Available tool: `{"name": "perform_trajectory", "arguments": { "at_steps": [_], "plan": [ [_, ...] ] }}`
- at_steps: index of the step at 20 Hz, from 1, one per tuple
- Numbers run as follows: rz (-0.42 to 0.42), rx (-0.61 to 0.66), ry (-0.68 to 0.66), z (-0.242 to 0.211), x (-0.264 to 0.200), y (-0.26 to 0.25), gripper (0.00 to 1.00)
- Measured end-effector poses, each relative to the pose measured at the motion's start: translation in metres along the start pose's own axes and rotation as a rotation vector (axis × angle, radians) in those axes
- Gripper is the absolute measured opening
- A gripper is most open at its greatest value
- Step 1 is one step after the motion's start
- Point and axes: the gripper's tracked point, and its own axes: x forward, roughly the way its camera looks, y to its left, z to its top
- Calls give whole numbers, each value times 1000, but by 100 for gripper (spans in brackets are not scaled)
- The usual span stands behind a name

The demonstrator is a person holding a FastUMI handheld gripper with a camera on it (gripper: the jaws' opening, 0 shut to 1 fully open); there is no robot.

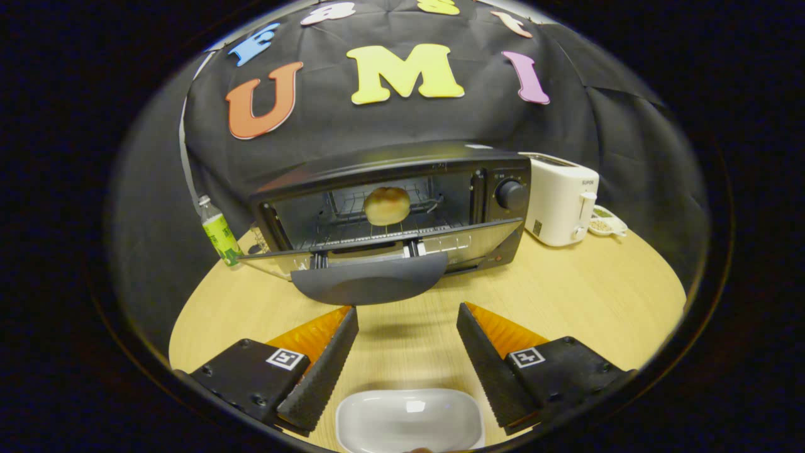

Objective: Open the toaster oven, put the food inside, and close the toaster oven door.

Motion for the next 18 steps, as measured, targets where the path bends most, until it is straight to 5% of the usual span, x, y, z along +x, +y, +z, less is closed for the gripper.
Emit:
{"name": "perform_trajectory", "arguments": {
  "at_steps": [9,18],
  "plan": [
    [26,-65,-183,49,-92,4,100],
    [-49,-203,-434,128,-193,5,100]
  ]
}}
